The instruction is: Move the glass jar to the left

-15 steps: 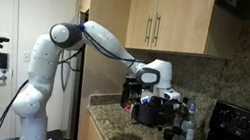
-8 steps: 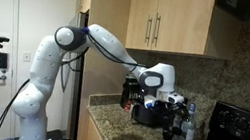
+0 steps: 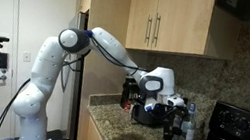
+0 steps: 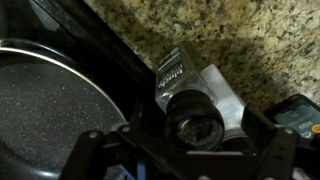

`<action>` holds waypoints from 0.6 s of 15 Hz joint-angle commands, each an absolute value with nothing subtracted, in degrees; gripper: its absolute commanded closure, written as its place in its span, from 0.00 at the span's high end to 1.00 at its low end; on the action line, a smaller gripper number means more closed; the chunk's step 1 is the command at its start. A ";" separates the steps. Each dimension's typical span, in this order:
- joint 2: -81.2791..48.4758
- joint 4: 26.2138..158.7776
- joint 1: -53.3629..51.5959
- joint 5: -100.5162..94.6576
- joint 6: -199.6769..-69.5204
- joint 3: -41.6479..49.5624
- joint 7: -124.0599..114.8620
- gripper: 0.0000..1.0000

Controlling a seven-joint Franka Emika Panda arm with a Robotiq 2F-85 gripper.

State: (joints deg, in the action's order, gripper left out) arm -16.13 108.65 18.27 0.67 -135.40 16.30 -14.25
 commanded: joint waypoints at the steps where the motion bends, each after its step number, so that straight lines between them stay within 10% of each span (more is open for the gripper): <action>1: -19.36 107.22 17.16 -0.01 -140.06 17.72 -18.94 1.00; 3: -20.15 107.04 17.09 -0.51 -141.38 18.22 -19.69 1.00; 4: -20.43 106.93 17.11 -0.41 -141.30 18.38 -19.76 0.75; 9: -19.64 107.24 17.72 1.16 -139.57 18.31 -18.11 0.41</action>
